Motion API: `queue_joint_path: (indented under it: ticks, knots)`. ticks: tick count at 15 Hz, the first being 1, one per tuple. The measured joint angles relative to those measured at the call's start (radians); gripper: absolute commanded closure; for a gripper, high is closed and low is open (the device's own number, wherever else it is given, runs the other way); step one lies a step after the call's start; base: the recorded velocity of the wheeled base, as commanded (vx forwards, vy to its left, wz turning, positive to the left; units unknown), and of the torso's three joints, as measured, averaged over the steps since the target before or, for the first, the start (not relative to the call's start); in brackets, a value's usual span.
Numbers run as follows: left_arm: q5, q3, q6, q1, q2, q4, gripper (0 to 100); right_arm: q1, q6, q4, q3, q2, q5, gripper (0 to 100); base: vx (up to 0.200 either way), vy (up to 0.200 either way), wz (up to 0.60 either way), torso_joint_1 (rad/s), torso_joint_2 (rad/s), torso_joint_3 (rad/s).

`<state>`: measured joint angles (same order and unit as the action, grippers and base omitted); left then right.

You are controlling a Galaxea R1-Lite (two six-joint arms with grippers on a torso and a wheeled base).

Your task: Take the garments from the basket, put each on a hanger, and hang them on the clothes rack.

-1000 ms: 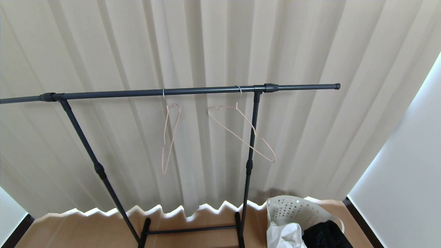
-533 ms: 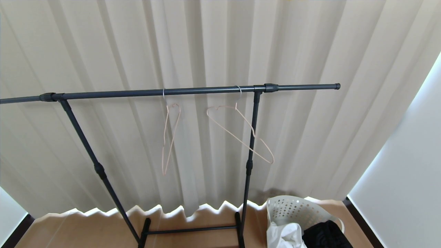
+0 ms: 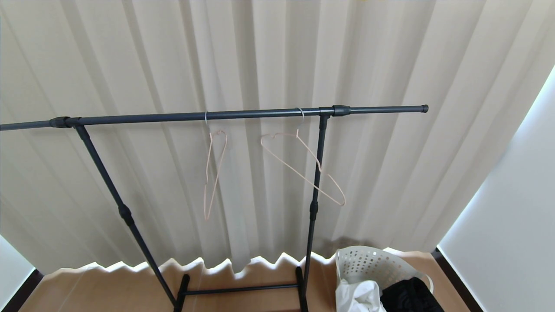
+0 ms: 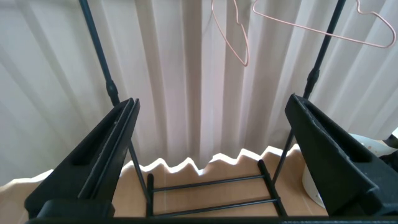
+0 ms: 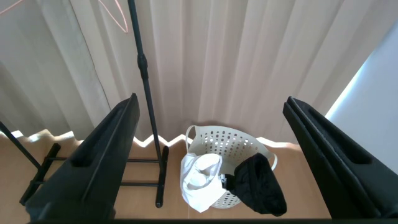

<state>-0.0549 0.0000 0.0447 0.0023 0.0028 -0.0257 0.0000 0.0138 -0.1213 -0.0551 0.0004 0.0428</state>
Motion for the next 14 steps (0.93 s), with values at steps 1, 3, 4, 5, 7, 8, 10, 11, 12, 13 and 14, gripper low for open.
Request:
queue_joint_path:
  ticks: [1,3,4,5,7,8,10,11,12,13,14]
  knots:
    - [0.000,0.000,0.000,0.000,0.000,0.000,0,0.000,0.001,0.000,0.000,0.000,0.000,0,0.000,0.000,0.00,0.000,0.00,0.000]
    - [0.000,0.000,0.000,0.001,0.000,0.000,0,0.000,0.000,0.000,0.000,0.000,0.000,0,0.000,0.000,0.00,0.000,0.00,0.000]
    - [0.000,0.000,0.000,0.001,0.000,0.000,0,0.000,-0.001,0.000,0.000,0.000,0.000,0,0.000,0.000,0.00,0.000,0.00,0.000]
    - [0.000,0.000,0.000,0.000,0.000,0.000,0,0.000,-0.001,0.000,0.000,0.000,0.000,0,0.000,0.000,0.00,0.000,0.00,0.000]
    - [0.000,0.000,0.000,0.000,0.000,0.000,0,0.000,0.002,0.000,0.000,0.000,0.000,0,0.000,0.000,0.00,0.000,0.00,0.000]
    - [0.000,0.000,0.000,0.000,0.000,0.000,0,0.000,-0.001,0.000,0.000,0.000,0.000,0,0.000,0.000,0.00,0.000,0.00,0.000]
    - [0.000,0.000,0.000,0.000,0.000,0.000,0,0.000,-0.001,0.000,0.000,0.000,0.001,0,0.000,0.000,0.00,0.000,0.00,0.000]
    - [0.000,0.000,0.000,0.001,0.000,0.000,0,0.000,0.000,0.000,0.000,0.000,0.000,0,0.000,0.000,0.00,0.000,0.00,0.000]
    - [0.000,0.000,0.000,0.001,0.000,0.000,0,0.000,-0.001,0.000,0.000,0.000,0.000,0,0.000,0.000,0.00,0.000,0.00,0.000]
    - [0.000,0.000,0.000,0.001,0.000,0.000,0,0.000,-0.002,0.000,0.000,0.000,0.001,0,0.000,0.000,0.00,0.000,0.00,0.000]
    - [0.000,0.000,0.000,0.000,0.000,0.000,0,0.000,-0.002,0.000,0.000,0.000,0.001,0,0.000,0.000,0.00,0.000,0.00,0.000]
